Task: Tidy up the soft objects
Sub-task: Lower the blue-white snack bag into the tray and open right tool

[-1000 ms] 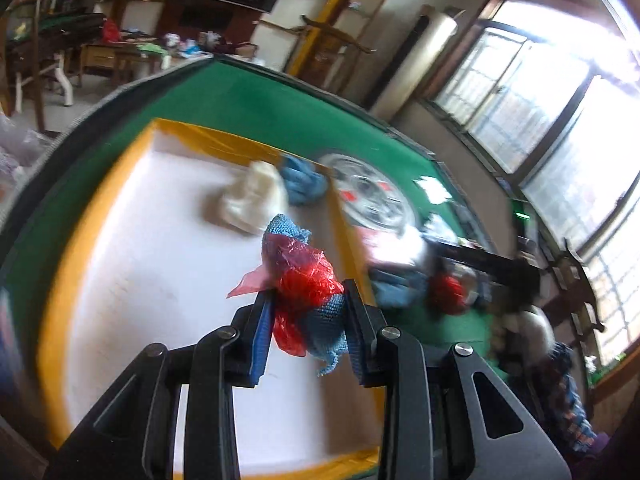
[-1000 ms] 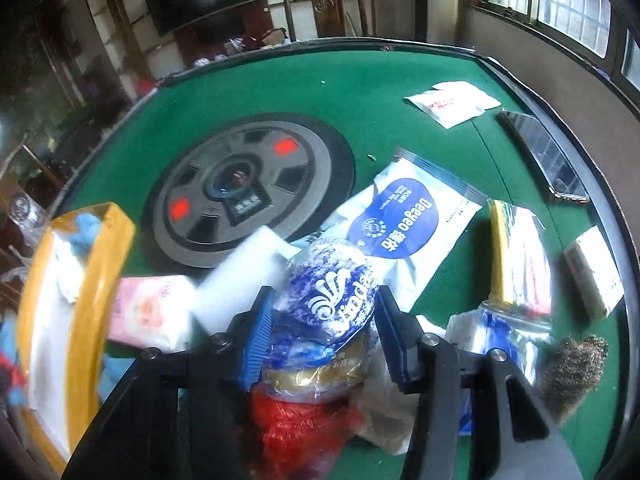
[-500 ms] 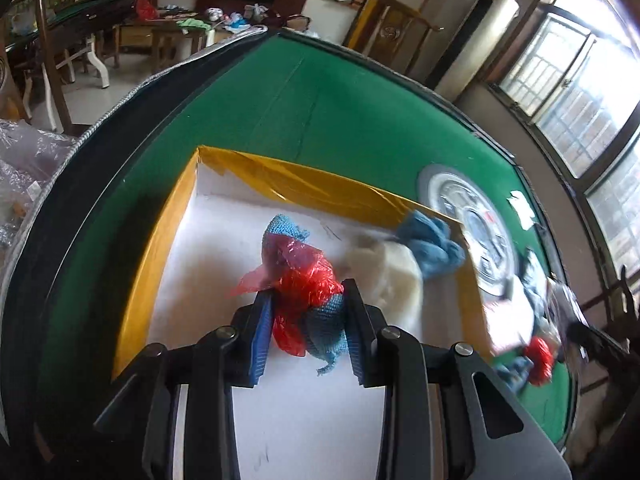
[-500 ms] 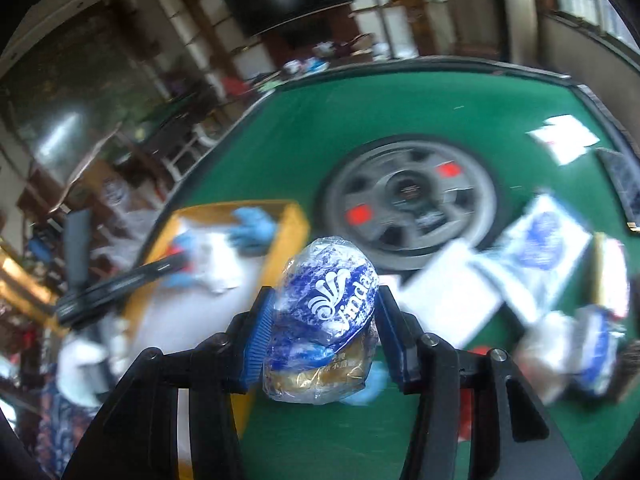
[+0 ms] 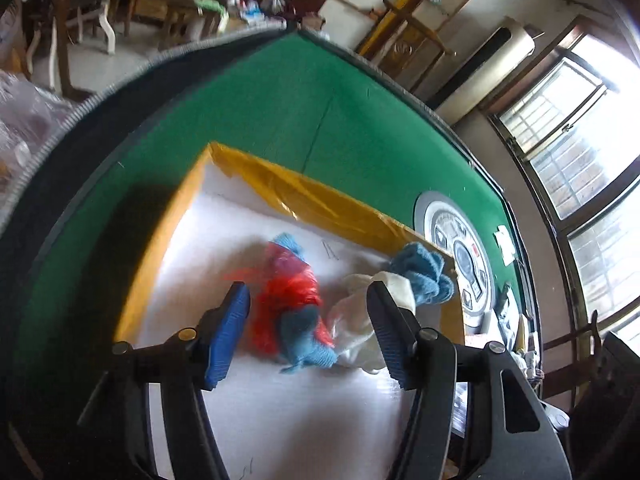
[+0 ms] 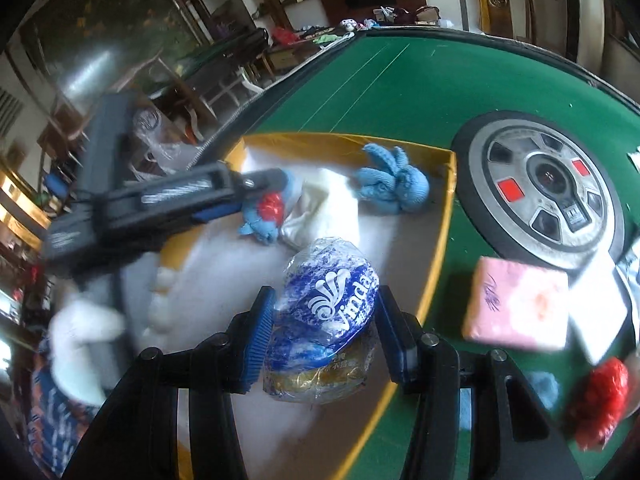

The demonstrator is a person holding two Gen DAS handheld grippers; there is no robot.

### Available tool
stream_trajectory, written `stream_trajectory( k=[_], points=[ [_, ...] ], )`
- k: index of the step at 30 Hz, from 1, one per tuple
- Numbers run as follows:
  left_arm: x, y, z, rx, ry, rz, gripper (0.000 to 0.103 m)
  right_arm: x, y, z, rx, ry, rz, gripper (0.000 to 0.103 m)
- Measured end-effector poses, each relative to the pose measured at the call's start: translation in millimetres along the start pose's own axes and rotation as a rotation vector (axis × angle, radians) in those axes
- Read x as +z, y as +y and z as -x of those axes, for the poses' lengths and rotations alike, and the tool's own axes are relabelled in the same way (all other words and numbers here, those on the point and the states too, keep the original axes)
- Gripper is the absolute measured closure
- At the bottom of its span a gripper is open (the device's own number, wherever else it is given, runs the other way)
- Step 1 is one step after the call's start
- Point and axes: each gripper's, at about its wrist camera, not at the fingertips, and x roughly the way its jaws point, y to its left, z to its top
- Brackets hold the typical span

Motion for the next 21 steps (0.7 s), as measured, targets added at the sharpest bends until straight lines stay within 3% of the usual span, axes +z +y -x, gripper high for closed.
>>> stream_trajectory(
  k=[5,9,16,21],
  points=[
    [-8.1,-2.7,41.7,0.000,-0.116,0.000,0.039,7.9,8.3,-22.9,-0.114,0.010,0.053,0.058],
    [-17.8,0.6,62.5,-0.033,-0.146,0.011,0.038,11.4,15.2,-29.5,-0.183,0.002,0.079,0.056],
    [-33.8,8.3,77.1,-0.069,-0.161,0.053,0.038,15.9,14.4,-15.5,-0.134,-0.059,0.035,0.047],
    [-44.9,2.7,83.8,-0.106,-0.162,0.064,0.037,4.3,-8.9,32.8,-0.139,-0.162,0.015,0.043]
  ],
)
